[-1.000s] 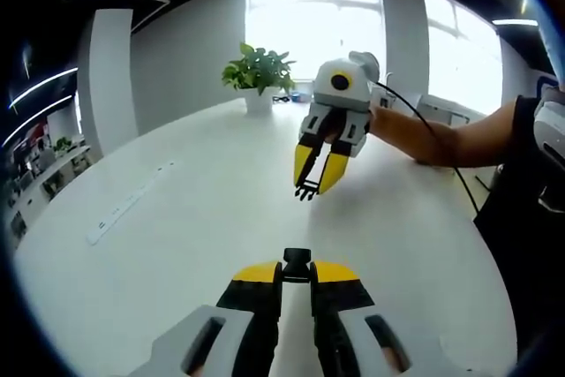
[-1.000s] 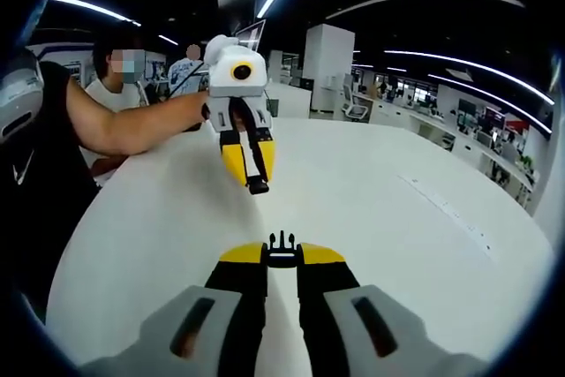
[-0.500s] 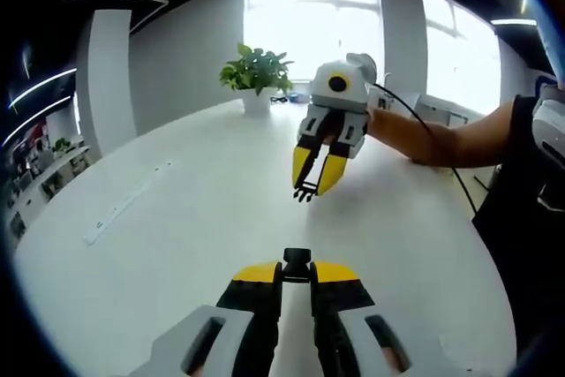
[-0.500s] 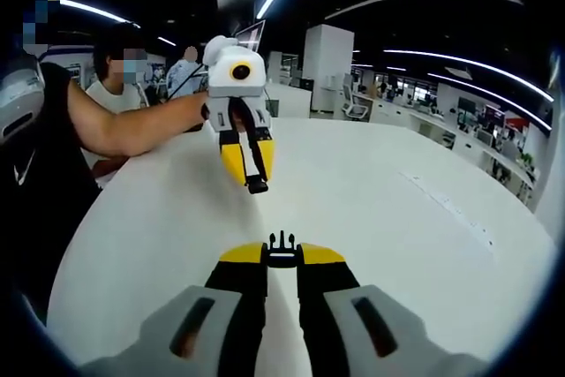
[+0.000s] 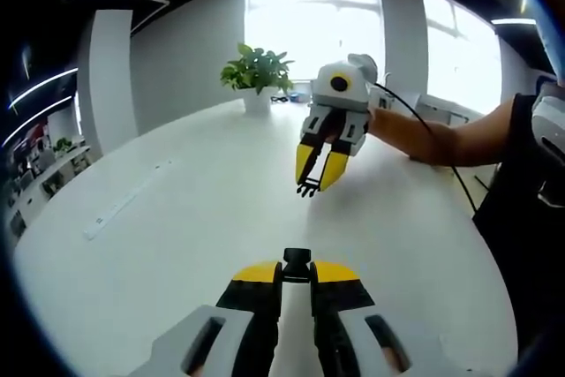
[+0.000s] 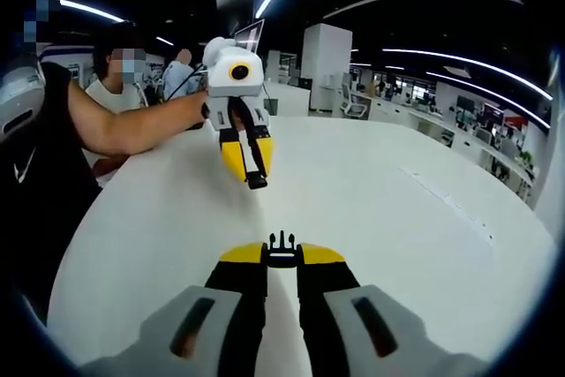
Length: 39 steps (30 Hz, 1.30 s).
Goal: Snap the two parts of the plastic buckle together until the buckle closes and remains connected.
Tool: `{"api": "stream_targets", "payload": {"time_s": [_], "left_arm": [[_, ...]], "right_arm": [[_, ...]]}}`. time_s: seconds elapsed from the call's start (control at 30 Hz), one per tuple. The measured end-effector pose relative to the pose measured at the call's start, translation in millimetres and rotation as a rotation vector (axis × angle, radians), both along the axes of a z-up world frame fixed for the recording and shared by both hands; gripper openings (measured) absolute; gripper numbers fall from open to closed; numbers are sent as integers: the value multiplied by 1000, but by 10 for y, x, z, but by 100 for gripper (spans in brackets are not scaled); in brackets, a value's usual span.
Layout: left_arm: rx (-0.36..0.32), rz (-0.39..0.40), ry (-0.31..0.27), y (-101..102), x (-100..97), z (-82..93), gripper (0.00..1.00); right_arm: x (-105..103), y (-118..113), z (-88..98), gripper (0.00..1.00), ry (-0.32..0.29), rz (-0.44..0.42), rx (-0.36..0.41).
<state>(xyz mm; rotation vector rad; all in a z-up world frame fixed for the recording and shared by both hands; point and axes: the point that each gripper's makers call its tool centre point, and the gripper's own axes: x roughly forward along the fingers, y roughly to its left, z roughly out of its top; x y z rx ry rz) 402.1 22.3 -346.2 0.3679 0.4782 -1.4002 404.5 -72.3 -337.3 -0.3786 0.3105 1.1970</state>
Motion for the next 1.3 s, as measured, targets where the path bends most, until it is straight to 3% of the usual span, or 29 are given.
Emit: {"api": "stream_targets", "payload": {"time_s": [1.3], "left_arm": [[-3, -10, 23, 54, -124, -48, 11]], "right_arm": [[-143, -1, -47, 11, 8, 0, -1]]}}
